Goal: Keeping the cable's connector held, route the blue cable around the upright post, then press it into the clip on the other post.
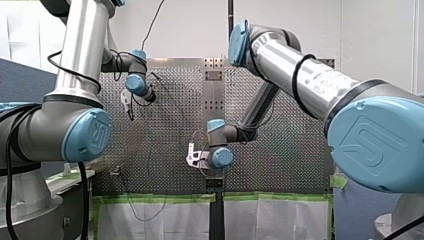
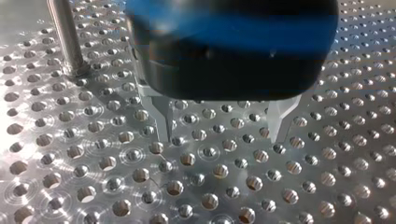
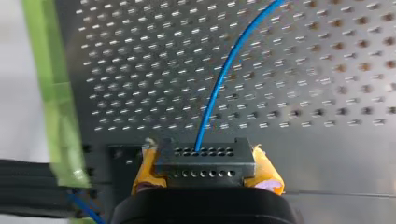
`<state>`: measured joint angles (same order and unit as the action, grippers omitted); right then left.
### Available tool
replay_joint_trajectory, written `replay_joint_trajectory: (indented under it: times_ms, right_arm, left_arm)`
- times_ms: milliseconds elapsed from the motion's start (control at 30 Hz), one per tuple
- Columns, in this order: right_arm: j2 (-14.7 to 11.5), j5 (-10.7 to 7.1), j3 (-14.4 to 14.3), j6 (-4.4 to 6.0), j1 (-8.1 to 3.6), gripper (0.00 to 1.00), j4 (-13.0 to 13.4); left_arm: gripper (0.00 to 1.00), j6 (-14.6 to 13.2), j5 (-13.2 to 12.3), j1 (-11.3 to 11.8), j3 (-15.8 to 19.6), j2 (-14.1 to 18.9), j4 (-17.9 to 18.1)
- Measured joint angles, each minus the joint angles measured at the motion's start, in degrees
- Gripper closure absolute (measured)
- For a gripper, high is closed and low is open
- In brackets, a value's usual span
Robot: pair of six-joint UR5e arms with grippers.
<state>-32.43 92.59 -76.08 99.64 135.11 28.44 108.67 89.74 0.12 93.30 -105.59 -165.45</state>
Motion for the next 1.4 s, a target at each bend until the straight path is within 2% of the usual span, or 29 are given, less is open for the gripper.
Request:
replay_joint_trajectory:
  times_ms: [200,367,600,833,1033,1200,1400]
  right_arm:
    - [2.69,0.37,-0.01,0.03,-0.05,1.00,0.58]
    - [3.18,0.42,-0.01,-0.18,-0.03,1.00,0.65]
    - [3.21,1.19,0.00,-1.79,0.27,1.00,0.66]
    - [2.86,1.40,0.00,-2.73,0.32,1.00,0.73]
    - [2.10,1.36,0.00,-2.74,-0.03,1.00,0.60]
    - [1.33,1.37,0.00,-2.65,-0.27,1.00,0.50]
    - [0.83,1.37,0.00,-2.75,-0.32,1.00,0.41]
  left_arm:
    - [0.00,0.04,-0.04,-0.02,0.01,-0.01,-0.06]
    - [0.00,0.19,-0.43,-0.47,0.02,-0.01,-0.26]
    - [0.00,0.85,-1.07,-1.19,0.01,-0.01,-0.96]
    - [0.00,2.74,-2.73,-3.15,0.00,0.01,-4.44]
    - [0.00,3.19,-0.60,-4.32,0.44,0.01,-8.15]
    - [0.00,3.18,1.83,-4.86,2.44,0.02,-11.02]
    - [0.00,1.76,2.03,-5.92,4.44,0.07,-14.03]
